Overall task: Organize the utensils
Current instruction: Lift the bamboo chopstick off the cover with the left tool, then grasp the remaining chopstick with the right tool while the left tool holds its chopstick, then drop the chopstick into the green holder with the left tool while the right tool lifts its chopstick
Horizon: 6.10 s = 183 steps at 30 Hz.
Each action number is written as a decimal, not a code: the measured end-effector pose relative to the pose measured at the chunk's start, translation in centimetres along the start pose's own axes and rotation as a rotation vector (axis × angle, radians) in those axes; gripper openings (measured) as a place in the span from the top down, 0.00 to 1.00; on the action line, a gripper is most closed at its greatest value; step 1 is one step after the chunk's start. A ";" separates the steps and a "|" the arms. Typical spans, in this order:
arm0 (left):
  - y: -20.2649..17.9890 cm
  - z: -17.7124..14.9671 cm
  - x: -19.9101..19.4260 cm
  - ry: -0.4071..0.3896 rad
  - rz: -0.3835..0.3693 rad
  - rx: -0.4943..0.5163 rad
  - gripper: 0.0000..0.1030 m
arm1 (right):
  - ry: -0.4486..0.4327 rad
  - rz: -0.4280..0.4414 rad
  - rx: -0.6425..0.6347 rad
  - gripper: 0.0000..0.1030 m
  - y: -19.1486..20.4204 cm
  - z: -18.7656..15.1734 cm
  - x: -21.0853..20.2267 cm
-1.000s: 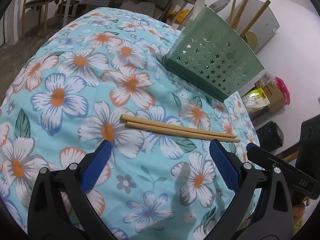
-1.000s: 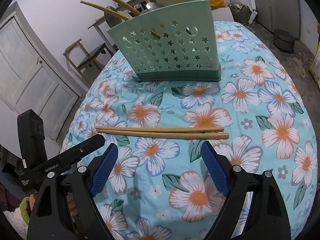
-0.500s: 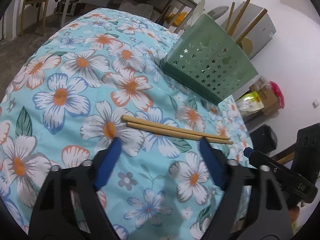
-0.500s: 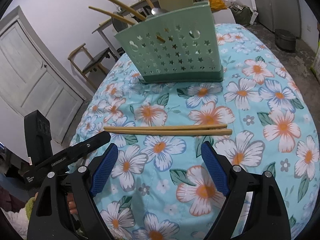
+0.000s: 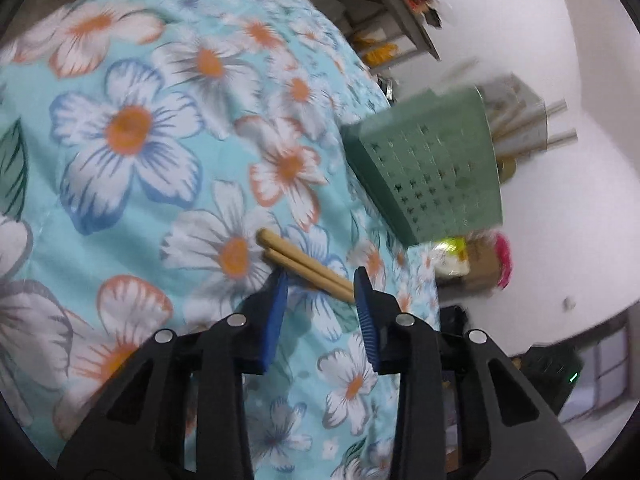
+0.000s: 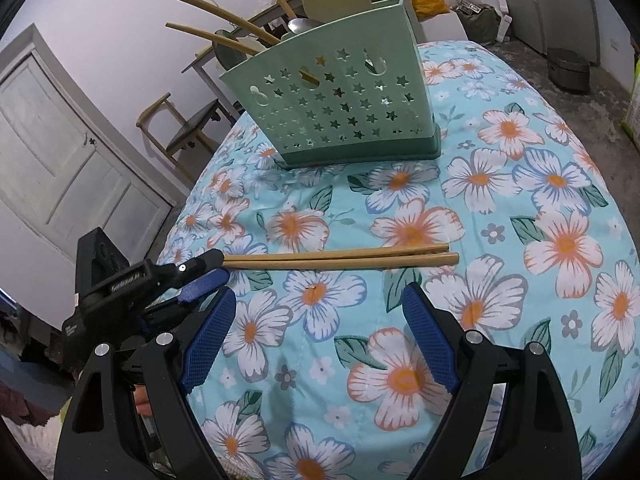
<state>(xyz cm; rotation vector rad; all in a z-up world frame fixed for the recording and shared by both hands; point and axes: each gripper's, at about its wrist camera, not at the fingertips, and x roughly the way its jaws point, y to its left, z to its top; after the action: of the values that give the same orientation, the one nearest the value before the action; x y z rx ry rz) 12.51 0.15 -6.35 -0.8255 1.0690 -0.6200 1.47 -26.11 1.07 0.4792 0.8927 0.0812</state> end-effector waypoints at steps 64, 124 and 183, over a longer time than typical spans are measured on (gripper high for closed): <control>5.0 1.7 -2.2 -0.096 -0.104 -0.339 0.93 | 0.015 0.010 0.015 0.20 0.1 0.2 0.6; 0.2 4.4 -17.0 -0.458 -0.223 -0.051 0.96 | -0.017 -0.049 -0.453 0.25 9.7 0.0 1.9; -2.9 4.8 -19.3 -0.528 -0.204 0.096 0.96 | -0.403 -0.020 -0.375 0.93 9.9 6.9 -6.7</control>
<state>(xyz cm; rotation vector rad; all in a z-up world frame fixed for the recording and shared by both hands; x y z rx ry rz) 9.73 14.97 6.97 -0.9533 0.4761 -0.5743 3.81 -21.57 13.90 0.1263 0.4699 0.1261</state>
